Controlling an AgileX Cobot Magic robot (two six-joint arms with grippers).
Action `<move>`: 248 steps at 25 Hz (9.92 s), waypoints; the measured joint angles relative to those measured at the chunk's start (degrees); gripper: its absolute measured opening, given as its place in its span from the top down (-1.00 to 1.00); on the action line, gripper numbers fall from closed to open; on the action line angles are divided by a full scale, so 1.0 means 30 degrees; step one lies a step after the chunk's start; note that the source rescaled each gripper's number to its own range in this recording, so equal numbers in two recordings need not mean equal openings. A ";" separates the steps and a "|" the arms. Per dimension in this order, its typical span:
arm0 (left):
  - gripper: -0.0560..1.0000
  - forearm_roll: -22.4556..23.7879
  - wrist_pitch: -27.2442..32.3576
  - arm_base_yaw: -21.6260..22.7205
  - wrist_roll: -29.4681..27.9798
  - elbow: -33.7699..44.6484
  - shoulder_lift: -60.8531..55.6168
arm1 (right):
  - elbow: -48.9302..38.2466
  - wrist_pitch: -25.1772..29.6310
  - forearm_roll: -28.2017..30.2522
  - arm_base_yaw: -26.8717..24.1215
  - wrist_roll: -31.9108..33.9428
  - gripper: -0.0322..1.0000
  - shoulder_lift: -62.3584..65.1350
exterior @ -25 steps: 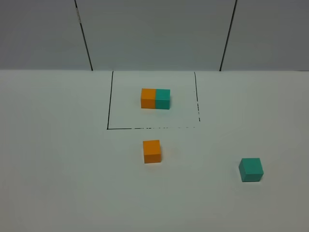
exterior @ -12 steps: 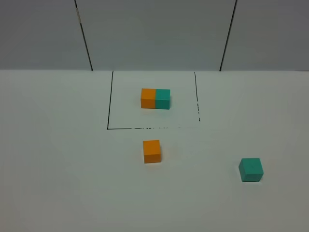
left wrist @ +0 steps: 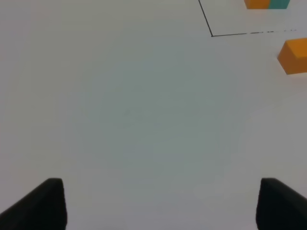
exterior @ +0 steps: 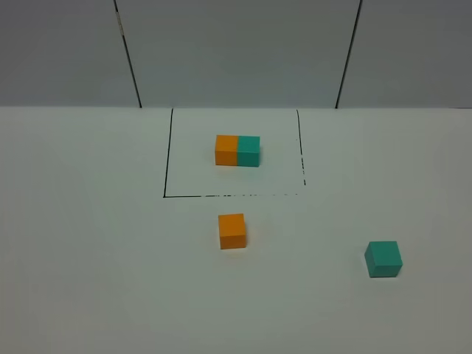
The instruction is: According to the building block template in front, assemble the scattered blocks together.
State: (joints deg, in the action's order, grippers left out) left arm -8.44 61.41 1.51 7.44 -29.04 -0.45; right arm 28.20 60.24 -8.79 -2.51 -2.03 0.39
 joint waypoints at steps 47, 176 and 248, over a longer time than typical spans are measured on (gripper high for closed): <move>-0.39 0.0000 0.0000 0.0000 0.0019 0.0000 0.0000 | 1.0224 -0.3478 0.1535 0.5320 0.2112 -1.00 -2.9264; -0.38 -0.0017 0.0000 0.0000 0.0031 0.0000 0.0000 | 2.6333 -0.0390 0.3719 1.0053 -2.0436 0.92 -4.5809; -0.38 -0.0017 0.0000 0.0000 0.0031 0.0000 0.0000 | 2.6179 0.3029 0.0106 0.8244 -0.8549 -1.00 -3.8196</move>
State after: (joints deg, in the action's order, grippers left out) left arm -8.49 61.41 1.51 7.53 -29.04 -0.45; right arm 106.74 69.33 -8.47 22.22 -27.68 -114.20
